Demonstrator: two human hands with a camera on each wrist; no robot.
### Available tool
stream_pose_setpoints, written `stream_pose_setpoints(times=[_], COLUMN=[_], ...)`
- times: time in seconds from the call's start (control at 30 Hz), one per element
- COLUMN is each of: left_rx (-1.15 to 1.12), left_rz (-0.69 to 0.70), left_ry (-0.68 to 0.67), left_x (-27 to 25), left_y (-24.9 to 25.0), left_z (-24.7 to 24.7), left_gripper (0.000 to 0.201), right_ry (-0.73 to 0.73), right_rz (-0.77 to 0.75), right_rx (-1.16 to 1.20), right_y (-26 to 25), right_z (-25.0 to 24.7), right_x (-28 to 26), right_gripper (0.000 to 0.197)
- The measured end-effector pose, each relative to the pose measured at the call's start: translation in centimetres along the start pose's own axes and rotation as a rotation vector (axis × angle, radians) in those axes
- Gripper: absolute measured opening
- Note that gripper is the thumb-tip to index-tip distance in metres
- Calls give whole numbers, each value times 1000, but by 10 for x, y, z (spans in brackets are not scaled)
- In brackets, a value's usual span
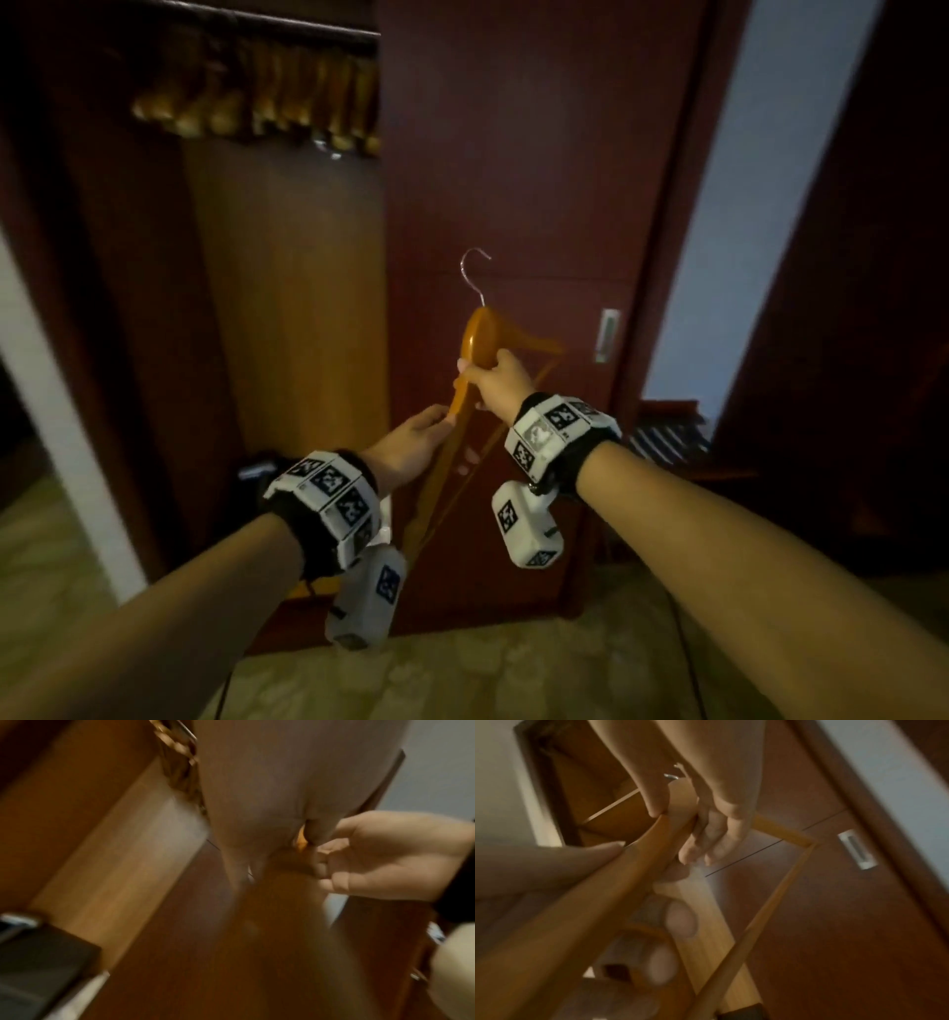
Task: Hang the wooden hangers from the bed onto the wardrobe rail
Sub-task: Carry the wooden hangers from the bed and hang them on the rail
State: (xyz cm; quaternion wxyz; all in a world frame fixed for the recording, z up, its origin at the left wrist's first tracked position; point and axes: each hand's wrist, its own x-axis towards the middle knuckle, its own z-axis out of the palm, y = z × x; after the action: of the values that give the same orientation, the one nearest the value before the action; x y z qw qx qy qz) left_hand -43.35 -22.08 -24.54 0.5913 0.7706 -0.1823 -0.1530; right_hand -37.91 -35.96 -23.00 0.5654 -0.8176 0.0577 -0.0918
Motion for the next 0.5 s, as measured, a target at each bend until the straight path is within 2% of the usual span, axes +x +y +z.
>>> stream_pose_setpoints(times=[0.13, 0.27, 0.33, 0.5], left_rx=[8, 35, 72, 233], left_rz=[-109, -150, -124, -10], left_ry=[89, 208, 273, 399], left_x=[7, 27, 43, 83], left_y=[-17, -13, -8, -6], left_z=[-104, -197, -236, -312], left_gripper=[23, 27, 30, 36], right_ry=[-232, -409, -450, -439], right_rz=[-76, -150, -193, -275], right_rx=[-3, 25, 48, 75], right_y=[-39, -89, -114, -150], right_z=[100, 179, 208, 270], right_x=[64, 125, 155, 220], right_gripper=[36, 35, 35, 54])
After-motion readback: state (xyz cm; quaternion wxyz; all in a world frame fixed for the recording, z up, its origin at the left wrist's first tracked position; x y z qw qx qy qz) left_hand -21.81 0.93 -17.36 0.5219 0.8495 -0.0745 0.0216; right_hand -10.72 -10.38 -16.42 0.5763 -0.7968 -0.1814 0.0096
